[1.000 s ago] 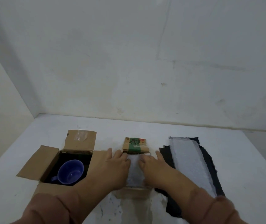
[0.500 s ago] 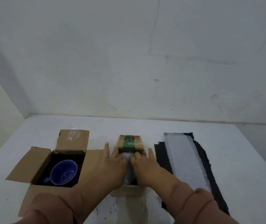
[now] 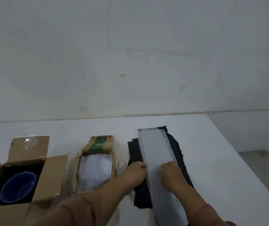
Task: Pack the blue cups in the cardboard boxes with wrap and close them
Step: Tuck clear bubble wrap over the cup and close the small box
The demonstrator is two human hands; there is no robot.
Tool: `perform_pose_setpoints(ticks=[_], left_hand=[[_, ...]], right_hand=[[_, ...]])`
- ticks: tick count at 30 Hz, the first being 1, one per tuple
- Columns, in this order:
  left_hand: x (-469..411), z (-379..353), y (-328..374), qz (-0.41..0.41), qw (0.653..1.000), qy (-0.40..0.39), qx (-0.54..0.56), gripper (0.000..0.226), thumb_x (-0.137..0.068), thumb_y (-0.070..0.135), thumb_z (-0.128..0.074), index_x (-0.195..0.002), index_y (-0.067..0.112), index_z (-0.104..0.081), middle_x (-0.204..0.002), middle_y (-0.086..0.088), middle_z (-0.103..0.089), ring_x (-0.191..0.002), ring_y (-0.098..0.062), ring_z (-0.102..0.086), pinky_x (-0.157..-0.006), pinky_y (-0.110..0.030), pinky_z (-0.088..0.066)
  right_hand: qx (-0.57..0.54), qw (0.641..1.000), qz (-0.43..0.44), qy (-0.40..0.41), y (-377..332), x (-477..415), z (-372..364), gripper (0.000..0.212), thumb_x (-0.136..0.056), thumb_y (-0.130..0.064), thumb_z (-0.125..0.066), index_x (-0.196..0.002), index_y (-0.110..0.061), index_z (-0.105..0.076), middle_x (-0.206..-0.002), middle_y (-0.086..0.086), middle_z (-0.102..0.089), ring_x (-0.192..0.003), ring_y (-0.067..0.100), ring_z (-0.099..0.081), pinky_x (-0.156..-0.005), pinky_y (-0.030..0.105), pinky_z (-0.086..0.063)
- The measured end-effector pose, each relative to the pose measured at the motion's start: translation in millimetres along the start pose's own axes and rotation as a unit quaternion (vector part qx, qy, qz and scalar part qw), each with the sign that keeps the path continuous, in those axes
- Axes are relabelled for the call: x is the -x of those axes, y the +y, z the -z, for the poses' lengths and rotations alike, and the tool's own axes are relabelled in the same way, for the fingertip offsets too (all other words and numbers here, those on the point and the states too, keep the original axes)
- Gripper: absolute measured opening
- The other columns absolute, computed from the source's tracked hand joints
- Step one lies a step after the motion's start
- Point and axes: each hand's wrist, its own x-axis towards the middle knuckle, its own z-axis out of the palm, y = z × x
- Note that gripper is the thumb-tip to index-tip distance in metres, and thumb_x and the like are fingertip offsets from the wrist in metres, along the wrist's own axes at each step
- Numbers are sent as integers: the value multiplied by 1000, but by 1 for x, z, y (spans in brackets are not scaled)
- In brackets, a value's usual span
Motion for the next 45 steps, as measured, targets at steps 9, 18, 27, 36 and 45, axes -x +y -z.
perform_pose_setpoints(ticks=[9,18,27,36,45], left_hand=[[-22,-32,11,108,973,70,193,26,-85,-8,-47,-69,12,-50,-65,-9,-48,-54,-18,-46,-50,-26,-39],[-20,-44,14,50,985,88,142,12,-81,6,-65,-90,-2,-63,-88,-21,-65,-79,-27,-64,-63,-27,-52],[-14,-32,19,-48,990,128,37,19,-87,17,-56,-72,17,-43,-71,0,-48,-62,-10,-44,-48,-17,-36],[48,53,46,-210,959,168,84,64,-80,14,-71,-124,41,-34,-80,-1,-60,-68,-4,-59,-59,-16,-48],[109,110,44,-292,933,208,4,31,-79,6,-68,-88,36,-65,-99,-2,-63,-86,-15,-61,-72,-24,-51]], right_hand=[[25,997,58,34,13,-1,-27,28,-90,-20,-51,-118,-16,-54,-131,4,-44,-119,20,-40,-94,20,-30],[14,998,56,34,19,-5,-32,34,-90,-28,-54,-123,-19,-53,-132,4,-43,-120,20,-39,-99,21,-31],[-259,955,-95,109,31,-6,11,20,-74,-3,-53,-87,-17,-58,-95,5,-56,-81,21,-53,-65,30,-42],[-581,810,75,-19,-38,15,79,46,-80,8,-60,-98,-33,-58,-102,6,-62,-86,20,-61,-74,32,-52],[-464,868,176,-27,-118,38,125,30,-79,4,-63,-83,-25,-70,-81,-3,-66,-72,3,-59,-58,10,-46]])
